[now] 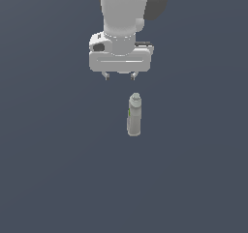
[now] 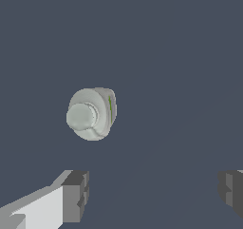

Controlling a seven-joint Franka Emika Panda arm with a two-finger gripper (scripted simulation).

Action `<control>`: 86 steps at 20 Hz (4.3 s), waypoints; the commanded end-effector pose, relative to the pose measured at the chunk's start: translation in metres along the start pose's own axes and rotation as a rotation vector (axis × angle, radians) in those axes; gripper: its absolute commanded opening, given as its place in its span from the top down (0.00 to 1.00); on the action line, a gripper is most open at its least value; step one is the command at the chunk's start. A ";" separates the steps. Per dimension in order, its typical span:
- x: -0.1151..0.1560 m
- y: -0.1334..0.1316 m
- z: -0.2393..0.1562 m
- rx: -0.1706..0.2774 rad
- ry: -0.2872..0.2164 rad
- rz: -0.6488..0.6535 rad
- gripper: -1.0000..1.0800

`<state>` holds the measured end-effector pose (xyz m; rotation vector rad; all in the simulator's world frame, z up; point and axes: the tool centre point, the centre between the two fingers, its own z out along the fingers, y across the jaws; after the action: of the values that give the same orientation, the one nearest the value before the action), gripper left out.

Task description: Pick up the object and move it to a goal position.

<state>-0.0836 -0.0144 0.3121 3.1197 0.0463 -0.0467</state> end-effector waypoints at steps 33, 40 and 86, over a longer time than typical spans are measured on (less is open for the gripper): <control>0.037 -0.065 0.029 0.019 0.028 -0.082 0.04; 0.038 -0.066 0.044 0.020 0.029 -0.083 0.04; -0.002 -0.128 -0.078 0.018 0.033 -0.084 1.00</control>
<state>-0.0839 0.1080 0.3661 3.1340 0.1776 -0.0146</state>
